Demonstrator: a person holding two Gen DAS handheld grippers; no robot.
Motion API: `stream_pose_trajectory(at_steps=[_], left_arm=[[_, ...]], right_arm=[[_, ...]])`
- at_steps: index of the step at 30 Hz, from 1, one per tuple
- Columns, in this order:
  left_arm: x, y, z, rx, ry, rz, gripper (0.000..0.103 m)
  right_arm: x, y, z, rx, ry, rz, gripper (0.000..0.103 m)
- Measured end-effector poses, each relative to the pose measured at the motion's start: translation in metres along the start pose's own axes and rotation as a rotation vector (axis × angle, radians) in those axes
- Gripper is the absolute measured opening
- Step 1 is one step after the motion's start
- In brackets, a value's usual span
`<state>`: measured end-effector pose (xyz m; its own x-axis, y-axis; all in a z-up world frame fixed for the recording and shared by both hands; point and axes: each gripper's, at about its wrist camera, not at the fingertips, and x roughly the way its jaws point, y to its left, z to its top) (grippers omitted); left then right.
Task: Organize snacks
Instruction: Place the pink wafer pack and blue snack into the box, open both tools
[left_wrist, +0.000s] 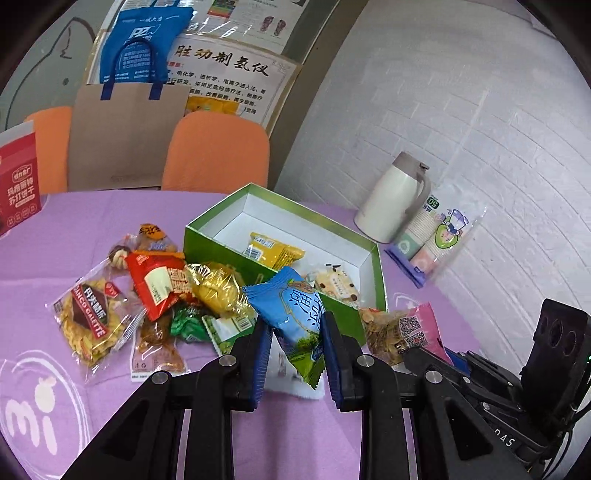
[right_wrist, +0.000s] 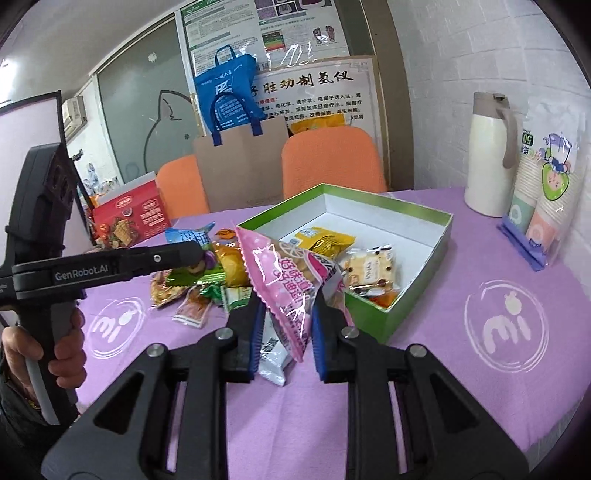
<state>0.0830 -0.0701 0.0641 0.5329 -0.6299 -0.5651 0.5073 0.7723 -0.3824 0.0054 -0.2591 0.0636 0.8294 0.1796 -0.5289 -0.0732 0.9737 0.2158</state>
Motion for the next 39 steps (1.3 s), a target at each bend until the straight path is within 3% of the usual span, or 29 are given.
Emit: stream_pose_trajectory(at_steps=[7,17,21,22,23,24,25,26,27,28,31,39], left_arm=[[0.033,-0.017,0.026,0.044,0.028,-0.017,0.027],[0.108,-0.031,0.068,0.072,0.084,-0.011,0.027],[0.140,-0.028,0.077,0.077,0.118,0.009,0.027],[0.148,-0.025,0.077,0.073,0.132,0.009,0.027],[0.155,-0.023,0.077,0.068,0.143,0.009,0.027],[0.161,-0.020,0.076,0.065,0.151,0.012,0.028],[0.165,-0.017,0.073,0.066,0.154,0.022,0.036],[0.167,-0.014,0.071,0.066,0.156,0.032,0.045],[0.167,-0.011,0.069,0.057,0.155,0.039,0.071],[0.164,-0.007,0.066,0.037,0.142,0.044,0.091],[0.152,0.001,0.063,-0.011,0.083,0.043,0.099],[0.110,-0.002,0.062,0.027,0.028,0.076,0.100]], right_arm=[[0.025,-0.029,0.016,-0.032,-0.013,-0.121,0.025],[0.080,-0.061,0.037,-0.065,-0.006,-0.205,0.025],[0.106,-0.069,0.034,-0.082,0.046,-0.214,0.030],[0.113,-0.070,0.031,-0.093,0.071,-0.208,0.040],[0.115,-0.070,0.029,-0.104,0.083,-0.211,0.063],[0.114,-0.069,0.026,-0.119,0.079,-0.222,0.074],[0.109,-0.067,0.024,-0.132,0.055,-0.232,0.087],[0.103,-0.066,0.022,-0.143,0.023,-0.236,0.089],[0.098,-0.064,0.021,-0.151,0.001,-0.234,0.089],[0.094,-0.063,0.021,-0.154,-0.004,-0.230,0.090],[0.087,-0.060,0.021,-0.140,0.007,-0.222,0.097],[0.052,-0.033,0.020,-0.128,-0.017,-0.189,0.100]])
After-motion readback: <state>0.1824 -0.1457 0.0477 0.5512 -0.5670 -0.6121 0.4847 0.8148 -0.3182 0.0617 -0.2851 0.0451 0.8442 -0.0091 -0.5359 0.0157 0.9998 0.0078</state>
